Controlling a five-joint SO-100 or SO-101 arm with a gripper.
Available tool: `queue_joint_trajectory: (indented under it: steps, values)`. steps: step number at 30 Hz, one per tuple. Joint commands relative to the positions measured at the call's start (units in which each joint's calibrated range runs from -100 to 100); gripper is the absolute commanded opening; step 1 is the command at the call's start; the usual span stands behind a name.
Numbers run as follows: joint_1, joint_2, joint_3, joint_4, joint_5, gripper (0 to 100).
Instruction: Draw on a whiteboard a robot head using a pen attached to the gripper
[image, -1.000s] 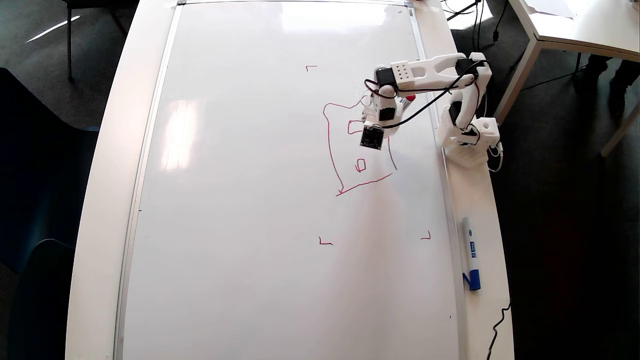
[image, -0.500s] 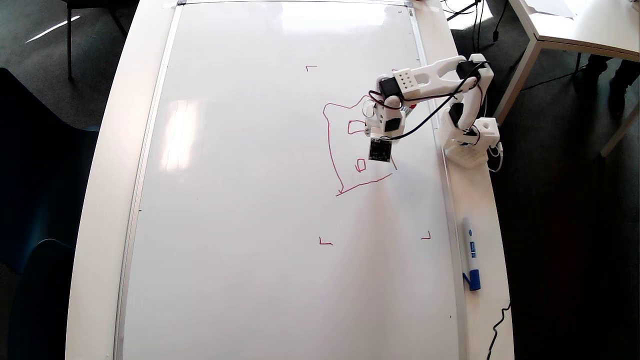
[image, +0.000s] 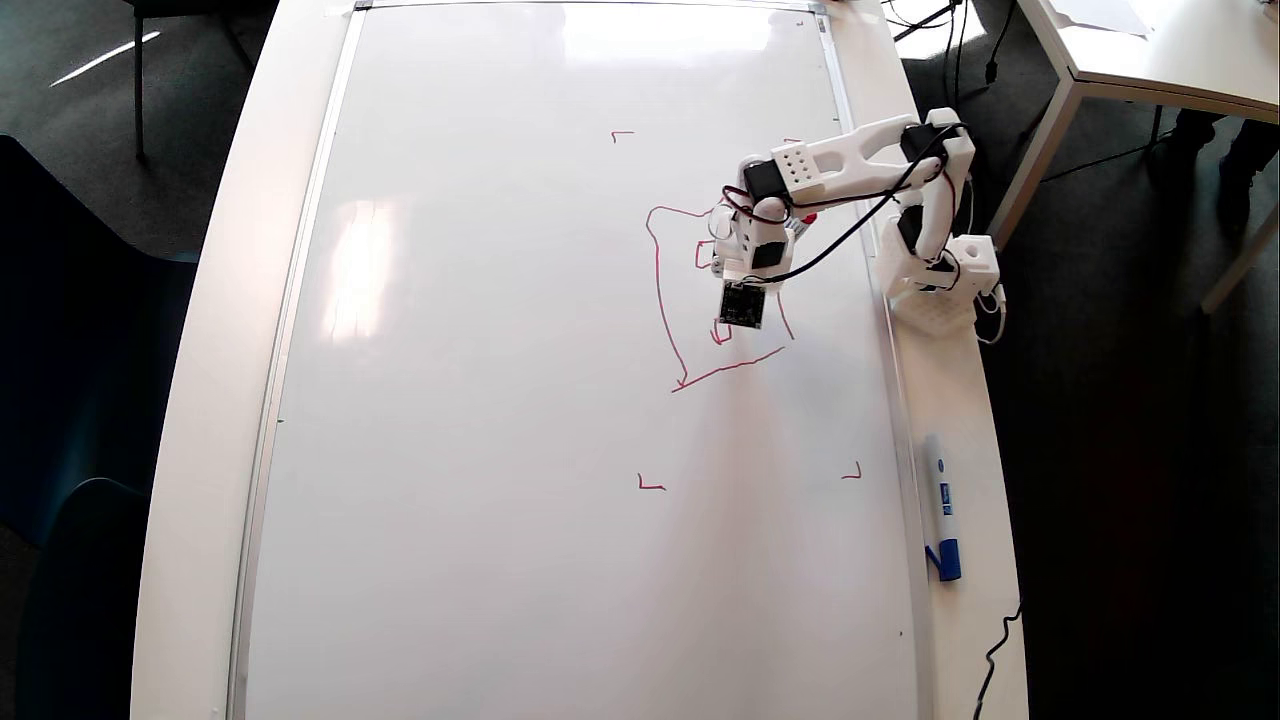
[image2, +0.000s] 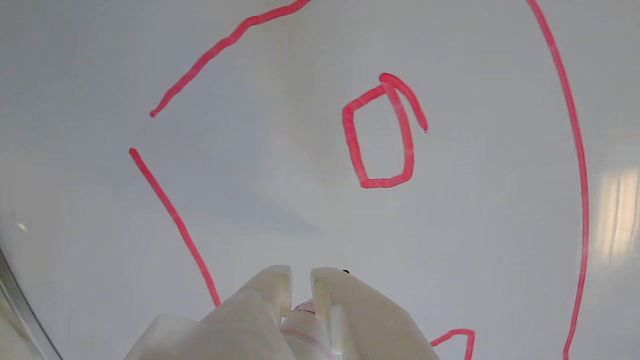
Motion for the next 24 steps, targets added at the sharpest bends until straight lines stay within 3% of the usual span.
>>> queue_joint_trajectory:
  steps: [1, 24]
  values:
    - [0.34, 0.22, -3.36, 0.14, 0.24, 1]
    - [0.41, 3.49, -2.45, 0.49, 0.08, 1]
